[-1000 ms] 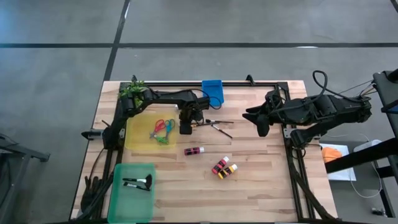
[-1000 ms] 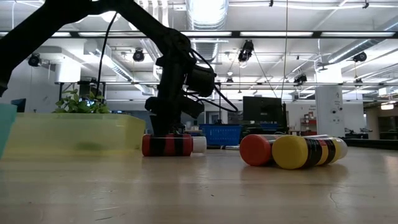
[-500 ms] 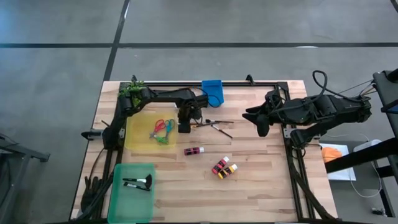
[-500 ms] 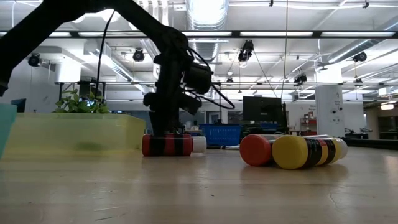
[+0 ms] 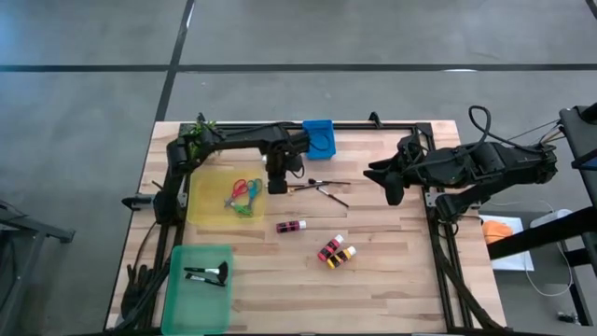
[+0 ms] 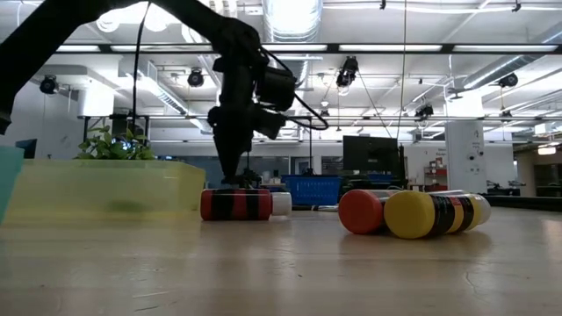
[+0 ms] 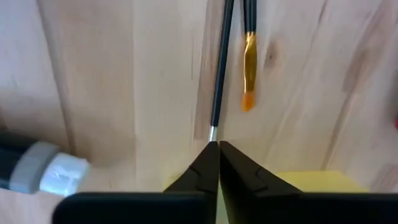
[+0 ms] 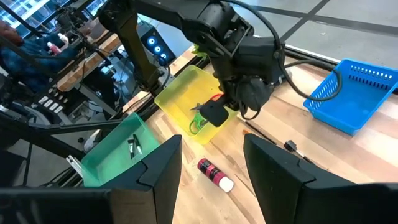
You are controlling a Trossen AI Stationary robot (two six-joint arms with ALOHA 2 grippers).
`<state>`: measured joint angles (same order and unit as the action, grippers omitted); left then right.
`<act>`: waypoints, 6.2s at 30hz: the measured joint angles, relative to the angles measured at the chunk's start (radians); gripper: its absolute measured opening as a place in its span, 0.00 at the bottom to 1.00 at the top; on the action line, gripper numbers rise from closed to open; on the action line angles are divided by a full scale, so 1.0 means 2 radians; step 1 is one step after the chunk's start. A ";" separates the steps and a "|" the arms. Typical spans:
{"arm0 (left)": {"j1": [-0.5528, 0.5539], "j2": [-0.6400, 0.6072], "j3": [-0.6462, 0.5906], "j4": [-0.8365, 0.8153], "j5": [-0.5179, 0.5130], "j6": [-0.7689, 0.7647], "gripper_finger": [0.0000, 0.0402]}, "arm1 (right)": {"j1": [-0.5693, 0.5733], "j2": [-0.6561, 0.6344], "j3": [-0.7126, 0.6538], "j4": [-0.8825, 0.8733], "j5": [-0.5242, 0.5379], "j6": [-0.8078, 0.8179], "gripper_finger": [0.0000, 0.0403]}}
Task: Pick & Place Paint Supplies
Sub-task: Put the eyeshadow brush into the blue bin, then put the yellow paint brush into the blue bin
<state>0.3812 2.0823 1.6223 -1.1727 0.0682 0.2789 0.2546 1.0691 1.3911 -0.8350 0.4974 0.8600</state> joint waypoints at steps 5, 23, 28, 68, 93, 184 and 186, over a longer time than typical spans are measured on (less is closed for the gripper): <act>0.000 0.000 -0.020 0.001 -0.008 -0.005 0.17 | 0.000 0.000 -0.001 0.000 0.002 0.000 0.42; 0.000 0.001 -0.085 0.048 -0.010 0.011 0.20 | 0.000 0.000 -0.005 0.000 0.002 0.009 0.42; 0.000 0.005 -0.089 0.052 -0.010 0.018 0.20 | 0.000 0.000 -0.005 0.000 0.002 0.012 0.42; -0.014 -0.034 0.047 -0.067 0.128 0.000 0.00 | 0.000 0.000 -0.005 0.000 0.001 0.009 0.42; -0.440 -0.548 -0.404 0.122 0.203 -0.731 0.00 | -0.039 -0.007 -0.005 -0.007 0.012 0.002 0.42; -0.024 -0.061 -0.193 0.306 0.055 0.031 0.36 | -0.038 -0.020 -0.005 -0.011 -0.001 -0.017 0.42; -0.024 -0.061 -0.197 0.311 0.044 0.031 0.35 | -0.038 -0.020 -0.005 -0.011 -0.001 -0.017 0.42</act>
<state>0.3336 1.9610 1.2284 -0.5507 0.1558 0.3405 0.1787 1.0298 1.3804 -0.8573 0.4953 0.8264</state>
